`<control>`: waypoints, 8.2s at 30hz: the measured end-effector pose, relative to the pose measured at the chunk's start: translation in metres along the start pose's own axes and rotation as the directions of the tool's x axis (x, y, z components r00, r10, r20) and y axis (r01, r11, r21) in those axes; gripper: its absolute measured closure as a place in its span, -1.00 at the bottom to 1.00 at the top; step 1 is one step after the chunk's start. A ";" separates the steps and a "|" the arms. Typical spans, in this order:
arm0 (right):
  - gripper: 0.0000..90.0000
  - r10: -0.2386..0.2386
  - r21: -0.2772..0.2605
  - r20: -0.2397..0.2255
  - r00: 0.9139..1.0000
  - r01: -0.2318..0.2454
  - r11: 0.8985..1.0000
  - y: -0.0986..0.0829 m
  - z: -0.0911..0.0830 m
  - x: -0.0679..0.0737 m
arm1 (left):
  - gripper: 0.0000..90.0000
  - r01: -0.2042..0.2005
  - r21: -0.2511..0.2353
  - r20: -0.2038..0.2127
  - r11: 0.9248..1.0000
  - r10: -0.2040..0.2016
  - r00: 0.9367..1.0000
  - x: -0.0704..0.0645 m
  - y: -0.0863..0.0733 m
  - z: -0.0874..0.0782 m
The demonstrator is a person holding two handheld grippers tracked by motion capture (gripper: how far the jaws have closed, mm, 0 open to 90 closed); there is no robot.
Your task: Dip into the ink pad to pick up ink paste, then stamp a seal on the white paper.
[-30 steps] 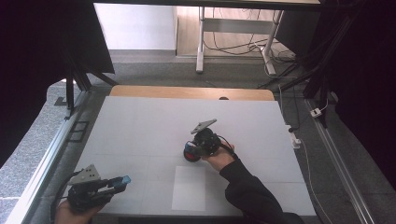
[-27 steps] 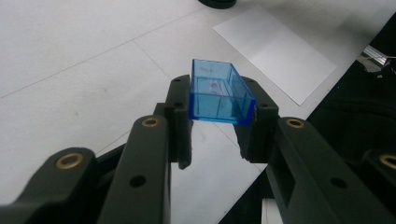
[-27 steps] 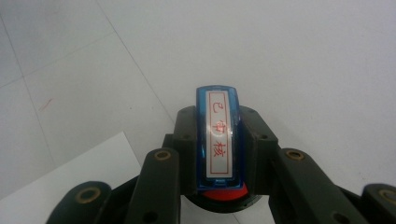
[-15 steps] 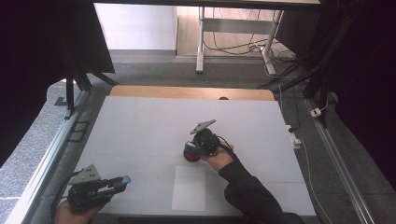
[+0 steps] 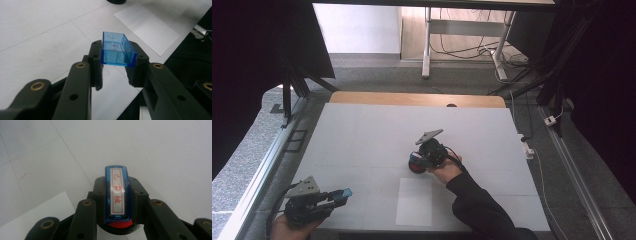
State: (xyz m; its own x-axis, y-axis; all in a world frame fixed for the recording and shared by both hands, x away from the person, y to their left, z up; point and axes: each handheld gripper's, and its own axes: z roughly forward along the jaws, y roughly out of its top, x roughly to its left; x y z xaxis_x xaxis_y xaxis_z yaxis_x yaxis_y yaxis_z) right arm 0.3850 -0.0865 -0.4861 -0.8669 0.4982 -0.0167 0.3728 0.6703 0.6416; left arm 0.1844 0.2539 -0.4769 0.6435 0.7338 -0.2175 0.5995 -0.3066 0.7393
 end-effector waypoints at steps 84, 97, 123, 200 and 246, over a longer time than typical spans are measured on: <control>0.57 -0.031 -0.182 -0.129 0.991 0.007 0.983 -0.013 -0.079 0.032 | 0.51 -0.002 -0.012 0.027 1.000 0.002 1.000 0.002 0.000 -0.001; 0.57 -0.033 -0.184 -0.142 0.989 0.006 0.983 -0.022 -0.085 0.041 | 0.51 -0.014 -0.013 0.036 1.000 0.015 0.999 0.001 0.000 -0.001; 0.57 -0.066 -0.152 -0.164 0.984 0.041 0.988 -0.029 -0.080 0.057 | 0.51 -0.012 -0.015 0.036 1.000 0.013 0.999 0.001 0.000 -0.002; 0.58 -0.128 0.000 -0.169 0.977 0.130 0.992 -0.051 -0.027 0.069 | 0.51 -0.016 -0.006 0.041 1.000 0.016 0.999 0.001 0.000 -0.001; 0.57 -0.143 -0.045 -0.142 0.980 0.138 0.989 -0.040 -0.043 0.072 | 0.51 -0.017 -0.004 0.042 1.000 0.017 0.999 0.001 0.000 0.000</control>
State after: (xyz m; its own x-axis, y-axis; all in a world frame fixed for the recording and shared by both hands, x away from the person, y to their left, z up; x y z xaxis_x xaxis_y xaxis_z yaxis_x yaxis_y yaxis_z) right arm 0.2932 -0.1016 -0.4800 -0.9494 0.3142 0.0010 0.2346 0.7068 0.6674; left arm 0.1849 0.2547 -0.4768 0.6730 0.7024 -0.2317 0.5869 -0.3166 0.7452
